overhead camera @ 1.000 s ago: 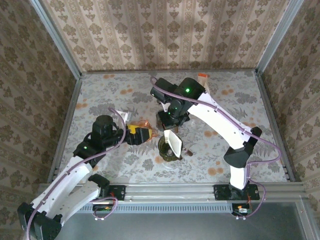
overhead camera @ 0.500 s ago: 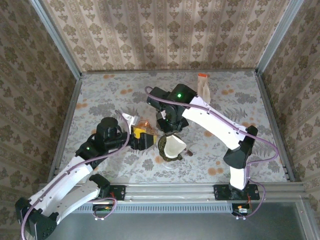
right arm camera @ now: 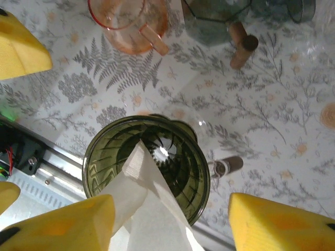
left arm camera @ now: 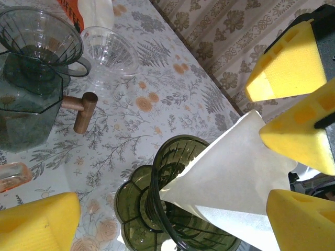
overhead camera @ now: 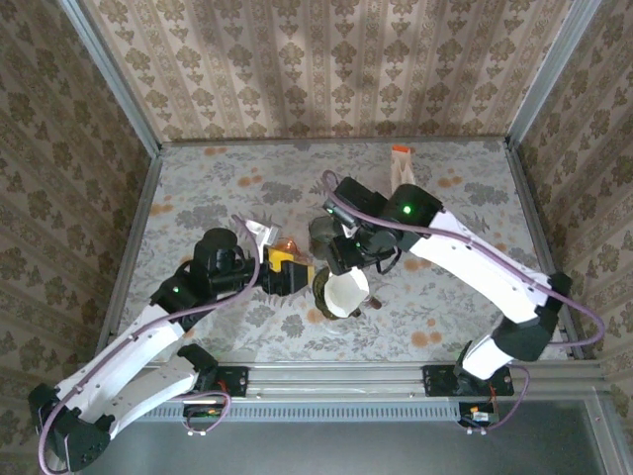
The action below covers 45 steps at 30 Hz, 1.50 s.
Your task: Place the coffee filter in the dripper
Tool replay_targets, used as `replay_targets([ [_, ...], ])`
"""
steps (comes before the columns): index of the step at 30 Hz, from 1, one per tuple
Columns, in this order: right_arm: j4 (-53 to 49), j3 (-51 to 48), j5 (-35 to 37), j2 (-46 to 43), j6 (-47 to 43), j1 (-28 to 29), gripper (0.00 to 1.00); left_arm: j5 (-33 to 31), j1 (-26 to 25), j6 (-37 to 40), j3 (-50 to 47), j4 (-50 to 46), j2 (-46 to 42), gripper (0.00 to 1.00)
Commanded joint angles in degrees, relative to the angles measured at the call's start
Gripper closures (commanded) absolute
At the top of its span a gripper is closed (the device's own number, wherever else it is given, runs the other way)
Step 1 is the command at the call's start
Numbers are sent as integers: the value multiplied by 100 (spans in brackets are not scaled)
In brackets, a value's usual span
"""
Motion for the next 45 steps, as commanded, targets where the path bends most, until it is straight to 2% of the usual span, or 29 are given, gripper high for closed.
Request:
replay_targets([
  [1,868,-598,289,-420,37,40,36,-36,-135,50,282,68,102,8],
  [6,1504,-1389,326,-815,-42,40,32,-325,-391,252,565,-341,232,11],
  [9,1823,-1619,268,-816,-5,40,32,-397,-590,349,580,-295,177,11],
  [13,2189,-1766,198,-809,46,44,32,-855,-1000,695,770,-720,248,12],
  [15,2252,-1767,205,-807,50,40,32,-1085,-1137,849,873,-1014,347,18],
  [19,2312,-1800,246,-808,71,40,32,-1118,-1289,939,871,-1101,430,30],
  [28,2354,-1893,333,-1100,147,40,32,-1285,-1343,882,773,-1123,622,41],
  [32,2224,-1938,494,-1290,107,27,33,-1315,-1341,768,733,-1038,537,39],
  [38,2236,-2321,529,-1649,82,23,35,-1148,-1346,645,734,-671,350,24],
  [42,2281,-2544,423,-1774,77,20,34,-1105,-1343,658,808,-660,631,23],
  [45,2267,-2683,422,-1854,114,14,34,-1151,-1337,631,812,-645,809,30],
])
